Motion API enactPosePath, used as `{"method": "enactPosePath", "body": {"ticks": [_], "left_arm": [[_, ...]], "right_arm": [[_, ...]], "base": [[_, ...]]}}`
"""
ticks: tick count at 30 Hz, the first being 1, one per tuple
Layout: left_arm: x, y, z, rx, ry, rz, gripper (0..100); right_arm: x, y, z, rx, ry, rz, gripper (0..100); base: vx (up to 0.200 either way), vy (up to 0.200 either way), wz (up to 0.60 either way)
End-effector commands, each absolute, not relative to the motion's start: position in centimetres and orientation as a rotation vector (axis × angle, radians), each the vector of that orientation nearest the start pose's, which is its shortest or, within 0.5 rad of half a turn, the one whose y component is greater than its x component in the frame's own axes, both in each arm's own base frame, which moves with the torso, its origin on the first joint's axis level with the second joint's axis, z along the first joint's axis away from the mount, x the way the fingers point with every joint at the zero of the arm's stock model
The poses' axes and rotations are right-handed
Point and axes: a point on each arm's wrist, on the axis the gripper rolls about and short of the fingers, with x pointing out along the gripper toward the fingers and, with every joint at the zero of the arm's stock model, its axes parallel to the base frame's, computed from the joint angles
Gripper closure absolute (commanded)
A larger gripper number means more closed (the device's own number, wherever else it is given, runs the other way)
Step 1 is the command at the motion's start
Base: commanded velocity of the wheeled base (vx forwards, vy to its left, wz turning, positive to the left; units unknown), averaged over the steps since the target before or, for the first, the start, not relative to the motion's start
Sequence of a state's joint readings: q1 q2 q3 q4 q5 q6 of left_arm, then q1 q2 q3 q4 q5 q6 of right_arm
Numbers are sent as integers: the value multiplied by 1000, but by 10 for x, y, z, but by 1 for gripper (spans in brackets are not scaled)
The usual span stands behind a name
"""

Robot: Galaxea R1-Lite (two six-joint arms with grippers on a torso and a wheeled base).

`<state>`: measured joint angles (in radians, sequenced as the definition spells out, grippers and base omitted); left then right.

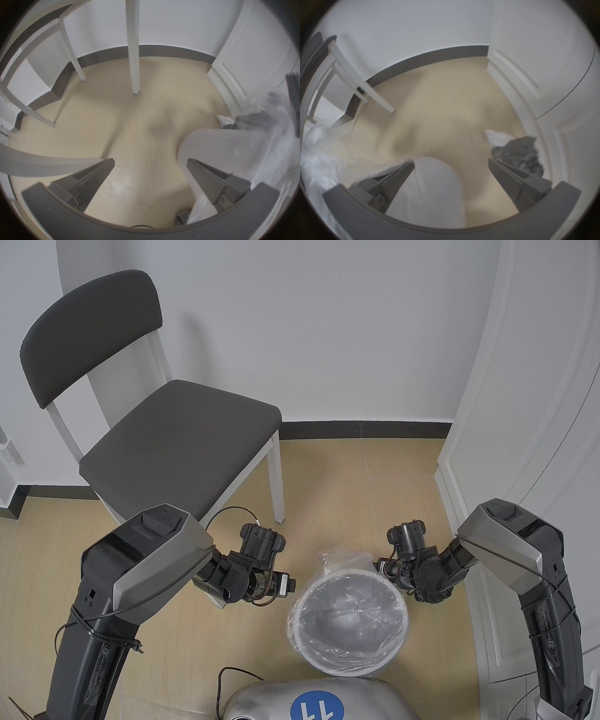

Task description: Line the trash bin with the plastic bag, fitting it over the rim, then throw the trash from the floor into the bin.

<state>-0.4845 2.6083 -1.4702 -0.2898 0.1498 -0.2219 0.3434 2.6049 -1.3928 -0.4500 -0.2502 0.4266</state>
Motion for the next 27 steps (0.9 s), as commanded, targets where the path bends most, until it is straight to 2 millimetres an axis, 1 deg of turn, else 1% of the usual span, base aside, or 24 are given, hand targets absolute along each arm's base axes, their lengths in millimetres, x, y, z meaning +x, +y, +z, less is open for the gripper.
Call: {"method": "enactPosePath", "body": {"ticks": [1,3,8,18,22,23,27], "left_arm": [[420,-221,-46,24,814,-213,0],[422,-224,-43,7,804,-210,0],[422,-223,-43,14,808,-200,0],[424,-221,-46,26,807,-183,0],[426,-219,-44,21,802,-178,0],[428,-217,-43,17,797,-175,0],[428,-216,-43,16,797,-172,0]], "right_arm": [[445,154,-58,192,711,-81,0],[448,153,-56,202,696,-94,0],[449,149,-56,199,693,-116,0],[457,126,-57,79,660,-229,0],[463,126,-59,72,637,-258,0],[465,123,-58,73,627,-273,0],[466,123,-57,79,620,-276,0]], "base": [[0,0,0],[0,0,0],[0,0,0],[0,0,0],[0,0,0],[0,0,0],[0,0,0]]}}
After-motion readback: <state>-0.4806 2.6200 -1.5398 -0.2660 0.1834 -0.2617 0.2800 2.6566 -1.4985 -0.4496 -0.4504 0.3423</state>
